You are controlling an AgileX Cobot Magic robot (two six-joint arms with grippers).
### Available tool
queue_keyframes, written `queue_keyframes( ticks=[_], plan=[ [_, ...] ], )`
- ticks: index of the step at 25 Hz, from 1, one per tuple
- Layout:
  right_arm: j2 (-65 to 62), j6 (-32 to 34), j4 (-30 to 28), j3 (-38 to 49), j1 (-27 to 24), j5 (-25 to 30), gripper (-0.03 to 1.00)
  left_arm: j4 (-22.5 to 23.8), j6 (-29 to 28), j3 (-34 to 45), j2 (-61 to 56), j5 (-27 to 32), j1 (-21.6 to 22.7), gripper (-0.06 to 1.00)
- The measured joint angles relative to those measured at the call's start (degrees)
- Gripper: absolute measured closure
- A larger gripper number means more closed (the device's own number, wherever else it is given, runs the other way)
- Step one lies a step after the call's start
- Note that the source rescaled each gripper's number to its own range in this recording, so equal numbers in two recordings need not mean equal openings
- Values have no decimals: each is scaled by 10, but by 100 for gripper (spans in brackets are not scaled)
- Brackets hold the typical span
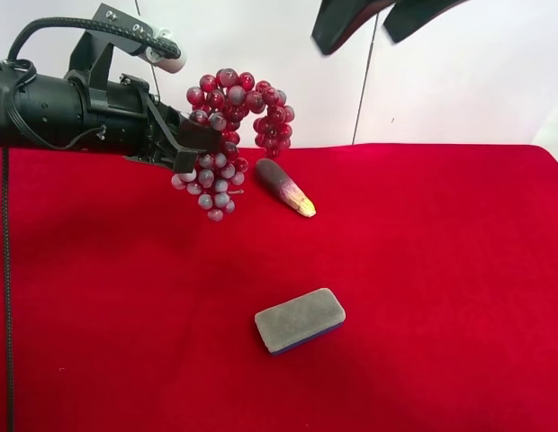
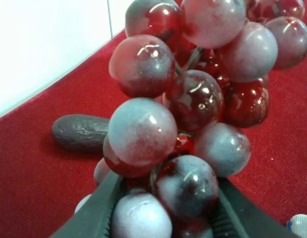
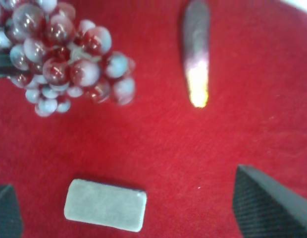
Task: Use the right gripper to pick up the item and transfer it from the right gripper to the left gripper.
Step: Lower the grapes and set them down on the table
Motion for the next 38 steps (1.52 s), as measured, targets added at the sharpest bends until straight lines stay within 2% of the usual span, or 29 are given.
queue_keyframes(
  ticks=[4,11,18,27,34,38],
  plan=[
    [-61,16,-9,0,0,1,19,0,0,0,0,-8,0,93],
    [-160,36,-9,26,0,3,19,0,0,0,0,-109,-1,93],
    [-279,48,-13,219,0,5,19,-2,-18,0,0,-145,-1,93],
    [-527,94,-73,427,2,4,19,-3,-26,0,0,-196,-3,93],
    [-694,98,-74,543,2,-57,19,-3,-26,0,0,-197,-3,93],
    [-776,96,-77,611,2,-70,19,-3,-26,0,0,-203,-3,93]
  ],
)
